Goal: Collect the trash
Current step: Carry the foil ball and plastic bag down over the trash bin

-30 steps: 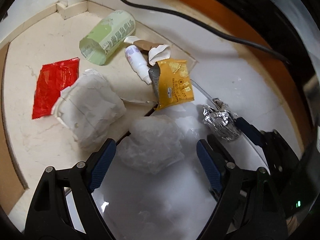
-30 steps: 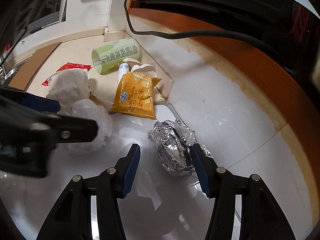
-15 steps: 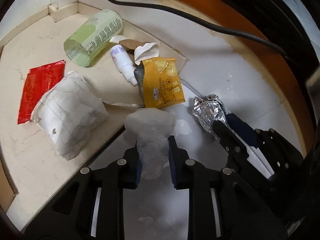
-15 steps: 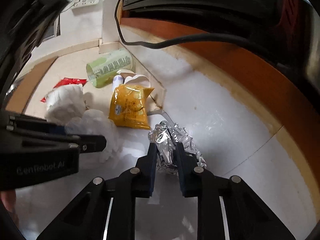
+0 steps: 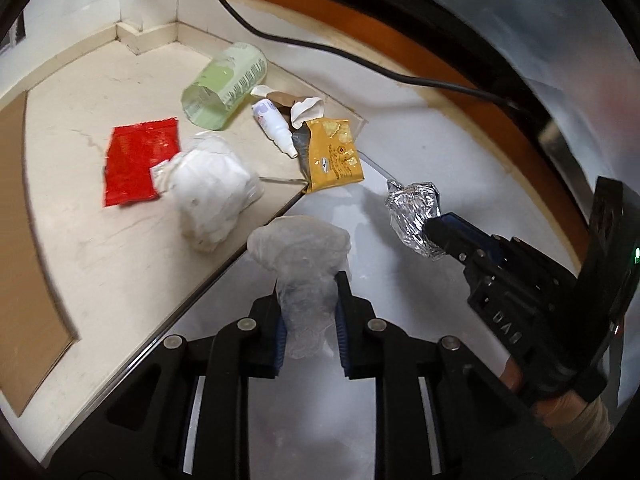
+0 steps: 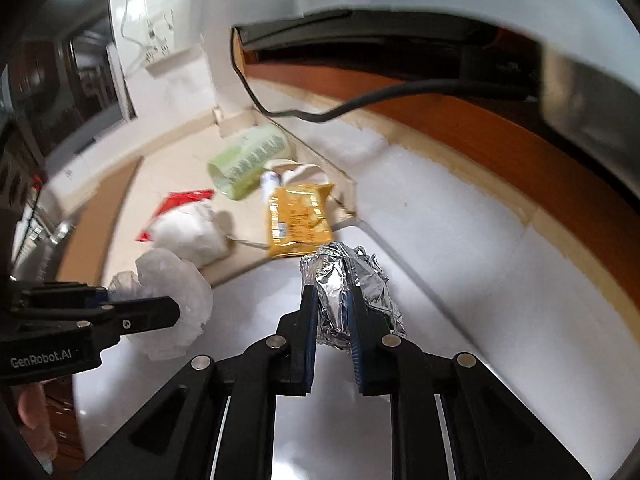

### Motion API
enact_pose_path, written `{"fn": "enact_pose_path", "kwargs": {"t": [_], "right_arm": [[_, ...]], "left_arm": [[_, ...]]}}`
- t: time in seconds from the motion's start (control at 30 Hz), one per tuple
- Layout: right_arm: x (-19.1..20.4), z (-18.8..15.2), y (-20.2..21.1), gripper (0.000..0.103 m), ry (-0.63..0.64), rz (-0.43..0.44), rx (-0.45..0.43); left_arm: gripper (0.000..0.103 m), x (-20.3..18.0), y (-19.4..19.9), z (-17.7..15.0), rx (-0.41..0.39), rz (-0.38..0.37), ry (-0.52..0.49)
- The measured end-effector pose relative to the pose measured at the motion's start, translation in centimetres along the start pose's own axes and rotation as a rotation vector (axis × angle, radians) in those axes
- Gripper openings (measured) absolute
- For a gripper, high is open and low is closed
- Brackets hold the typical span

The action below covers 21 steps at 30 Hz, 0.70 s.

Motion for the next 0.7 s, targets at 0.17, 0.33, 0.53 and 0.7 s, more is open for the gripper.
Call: {"fn": "enact_pose_path", "kwargs": {"t": [0.17,0.33,0.53,0.7], "right_arm": [[2.2,-0.7,2.6,0.014,-0.015,0.042,-0.022],[6.5,-2.1,5.5,0.014,0.014,0.088,-0.035],[14.6,-4.8,9.7,0.014,0.069,0.178,-0.046],[21.6,-7.5,12.7,0.014,0.079,0.268,-0.015]], "left_arm": [[0.017,0.7,3.2,-2.5,-0.021,-0.013,-0.024],[0.017,2.2,7.0,-5.5,-0.054,0.000,-0.056],[0.017,6.0,11.6,-10.4,-0.070,0.032,-0.068],[0.017,10.1,14.4,-14.3,-0.067,0.069,-0.050]]}}
Point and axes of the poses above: each gripper's, at about its wrist camera, not at the fingertips, and y roughly against the way its jaws point, x to its left, z to its top, the point moved 8 cm from there along -y, roughly the way its jaws point, and after that the axes turned 7 degrees about z, right-handed, at the moved point
